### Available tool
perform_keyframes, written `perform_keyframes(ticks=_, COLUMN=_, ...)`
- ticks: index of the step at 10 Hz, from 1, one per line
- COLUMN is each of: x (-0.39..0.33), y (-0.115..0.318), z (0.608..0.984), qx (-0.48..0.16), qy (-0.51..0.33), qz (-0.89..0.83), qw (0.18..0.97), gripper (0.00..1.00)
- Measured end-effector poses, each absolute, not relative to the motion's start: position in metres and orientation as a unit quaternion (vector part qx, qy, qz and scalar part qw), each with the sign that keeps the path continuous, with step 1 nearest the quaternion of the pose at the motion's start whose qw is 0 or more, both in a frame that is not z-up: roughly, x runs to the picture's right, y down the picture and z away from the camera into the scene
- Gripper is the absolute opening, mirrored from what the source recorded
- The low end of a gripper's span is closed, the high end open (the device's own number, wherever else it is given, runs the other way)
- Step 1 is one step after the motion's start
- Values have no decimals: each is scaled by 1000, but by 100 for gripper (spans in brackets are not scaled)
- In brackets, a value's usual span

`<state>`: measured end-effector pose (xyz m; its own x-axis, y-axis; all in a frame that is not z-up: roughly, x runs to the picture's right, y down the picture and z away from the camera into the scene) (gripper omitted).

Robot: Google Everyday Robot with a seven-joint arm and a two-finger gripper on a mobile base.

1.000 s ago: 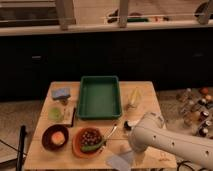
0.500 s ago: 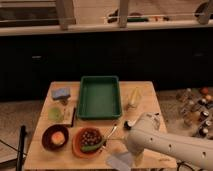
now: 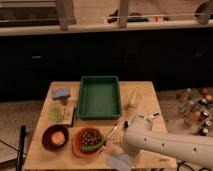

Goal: Place towel in tray

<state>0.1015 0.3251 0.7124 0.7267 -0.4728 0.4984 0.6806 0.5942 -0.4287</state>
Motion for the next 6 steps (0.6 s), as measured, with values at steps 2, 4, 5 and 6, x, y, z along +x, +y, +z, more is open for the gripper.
perform_keyframes(ticks=2, x=101, y=332, z=721, qx=-311, qy=-176, qz=-338, qw=871, gripper=80)
perform_keyframes(ticks=4, x=101, y=336, z=727, qx=-314, qy=-181, qz=-340, qw=868, gripper=80)
perform_keyframes(ticks=5, x=101, y=339, z=732, qx=-317, qy=-187, qz=-340, qw=865, gripper=80)
perform_keyframes(ticks=6, x=101, y=344, z=738, qx=-320, qy=-195, qz=-339, qw=863, gripper=74)
